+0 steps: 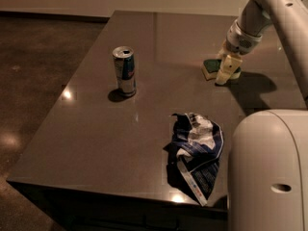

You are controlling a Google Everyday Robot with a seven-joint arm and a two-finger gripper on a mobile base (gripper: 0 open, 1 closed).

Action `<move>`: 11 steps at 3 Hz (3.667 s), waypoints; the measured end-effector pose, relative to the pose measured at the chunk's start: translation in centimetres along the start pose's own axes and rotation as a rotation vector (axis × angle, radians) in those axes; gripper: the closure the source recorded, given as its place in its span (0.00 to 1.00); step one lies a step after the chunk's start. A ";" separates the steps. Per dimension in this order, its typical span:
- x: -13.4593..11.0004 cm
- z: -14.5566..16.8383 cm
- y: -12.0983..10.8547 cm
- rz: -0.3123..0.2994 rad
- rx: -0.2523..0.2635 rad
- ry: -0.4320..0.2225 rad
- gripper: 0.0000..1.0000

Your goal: Move sponge near redbull can

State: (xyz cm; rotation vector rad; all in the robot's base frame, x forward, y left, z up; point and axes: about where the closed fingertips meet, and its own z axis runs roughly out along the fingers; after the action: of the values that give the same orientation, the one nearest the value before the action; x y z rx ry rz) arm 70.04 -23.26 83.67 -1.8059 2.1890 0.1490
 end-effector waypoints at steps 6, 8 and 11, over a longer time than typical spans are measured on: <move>-13.3 -2.4 9.1 -0.240 -0.145 -0.088 1.00; -16.5 -0.1 13.4 -0.295 -0.221 -0.088 0.84; -19.8 2.1 14.7 -0.301 -0.250 -0.115 0.05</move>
Offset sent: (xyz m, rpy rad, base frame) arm -0.0295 0.0436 0.0670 0.0782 0.0553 0.1235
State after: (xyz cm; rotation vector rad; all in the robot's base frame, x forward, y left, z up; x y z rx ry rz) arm 59.42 -1.00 85.87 -2.1773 1.8618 0.4646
